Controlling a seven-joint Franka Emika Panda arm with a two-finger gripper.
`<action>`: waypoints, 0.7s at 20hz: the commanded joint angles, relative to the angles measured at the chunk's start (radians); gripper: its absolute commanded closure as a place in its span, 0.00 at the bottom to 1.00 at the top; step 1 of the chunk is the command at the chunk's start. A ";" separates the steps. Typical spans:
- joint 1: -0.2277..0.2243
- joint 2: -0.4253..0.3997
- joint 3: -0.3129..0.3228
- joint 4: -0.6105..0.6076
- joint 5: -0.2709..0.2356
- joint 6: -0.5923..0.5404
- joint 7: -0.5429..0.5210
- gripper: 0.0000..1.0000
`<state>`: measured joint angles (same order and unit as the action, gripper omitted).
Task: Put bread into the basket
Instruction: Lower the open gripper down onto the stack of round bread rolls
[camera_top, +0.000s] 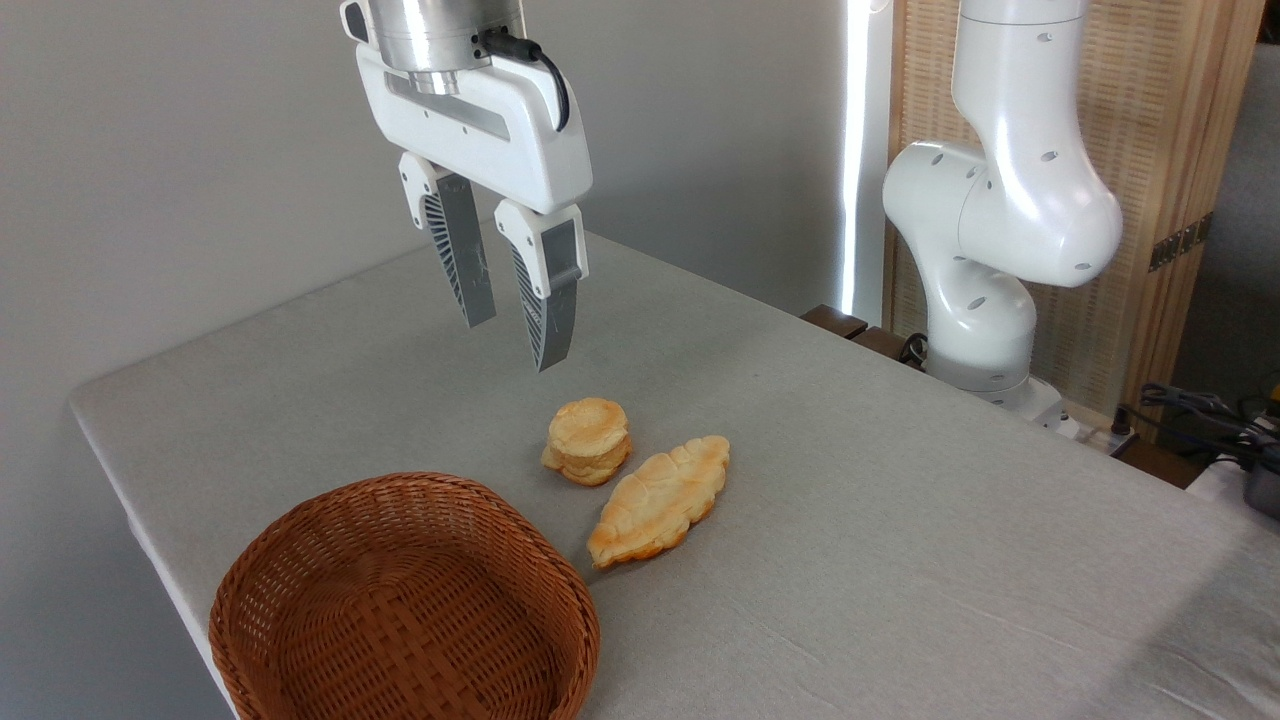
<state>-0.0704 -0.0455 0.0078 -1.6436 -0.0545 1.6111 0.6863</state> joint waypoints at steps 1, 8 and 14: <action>0.004 -0.023 -0.020 -0.051 -0.002 -0.011 0.015 0.00; -0.034 -0.091 -0.063 -0.248 -0.051 0.090 0.091 0.00; -0.043 -0.139 -0.063 -0.390 -0.044 0.108 0.334 0.00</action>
<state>-0.1105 -0.1337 -0.0630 -1.9362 -0.0873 1.6884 0.9074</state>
